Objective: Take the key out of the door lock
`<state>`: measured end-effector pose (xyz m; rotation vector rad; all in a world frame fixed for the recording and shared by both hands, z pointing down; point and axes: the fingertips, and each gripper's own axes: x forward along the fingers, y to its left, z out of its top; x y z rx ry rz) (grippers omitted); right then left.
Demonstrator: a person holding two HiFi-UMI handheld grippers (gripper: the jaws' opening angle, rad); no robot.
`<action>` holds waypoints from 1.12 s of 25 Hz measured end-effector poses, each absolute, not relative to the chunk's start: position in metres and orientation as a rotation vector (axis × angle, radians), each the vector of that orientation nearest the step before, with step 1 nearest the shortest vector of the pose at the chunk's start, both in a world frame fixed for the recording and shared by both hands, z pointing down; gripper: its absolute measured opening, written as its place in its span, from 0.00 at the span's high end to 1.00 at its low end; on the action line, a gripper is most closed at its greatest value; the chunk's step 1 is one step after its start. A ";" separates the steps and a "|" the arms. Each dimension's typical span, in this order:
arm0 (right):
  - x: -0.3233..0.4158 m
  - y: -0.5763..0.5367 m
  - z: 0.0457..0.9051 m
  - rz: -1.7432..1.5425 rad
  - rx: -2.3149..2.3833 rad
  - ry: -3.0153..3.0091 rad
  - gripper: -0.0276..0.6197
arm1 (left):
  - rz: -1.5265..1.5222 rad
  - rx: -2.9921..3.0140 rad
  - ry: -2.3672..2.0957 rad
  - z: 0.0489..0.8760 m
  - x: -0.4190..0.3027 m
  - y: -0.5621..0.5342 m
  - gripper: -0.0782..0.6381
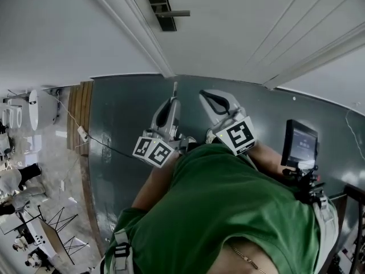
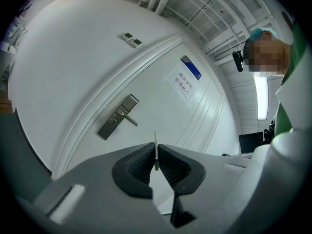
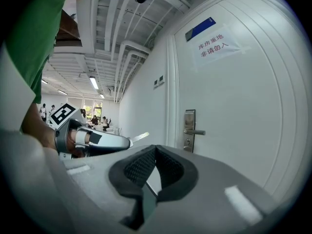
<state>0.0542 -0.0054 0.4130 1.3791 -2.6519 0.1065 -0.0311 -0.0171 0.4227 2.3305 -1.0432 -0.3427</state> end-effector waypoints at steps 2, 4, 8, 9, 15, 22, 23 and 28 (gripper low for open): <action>0.054 -0.005 0.417 0.136 1.384 -2.643 0.95 | -0.331 2.331 -1.041 0.426 -0.030 -0.017 0.85; 0.051 -0.006 0.417 0.136 1.378 -2.644 0.95 | -0.328 2.328 -1.043 0.426 -0.032 -0.018 0.85; 0.054 -0.003 0.418 0.100 1.360 -2.646 0.95 | -0.320 2.314 -1.036 0.432 -0.028 -0.014 0.85; 0.055 -0.002 0.418 0.110 1.365 -2.643 0.95 | -0.318 2.310 -1.032 0.433 -0.027 -0.013 0.85; 0.061 0.006 0.428 0.157 1.380 -2.630 0.95 | -0.304 2.298 -1.017 0.445 -0.021 -0.005 0.85; 0.056 0.002 0.428 0.134 1.351 -2.621 0.95 | -0.287 2.287 -0.995 0.444 -0.026 -0.010 0.85; 0.055 0.001 0.429 0.120 1.342 -2.621 0.95 | -0.286 2.286 -0.993 0.444 -0.026 -0.011 0.85; 0.061 0.006 0.439 0.155 1.355 -2.634 0.95 | -0.277 2.293 -0.982 0.456 -0.014 -0.005 0.85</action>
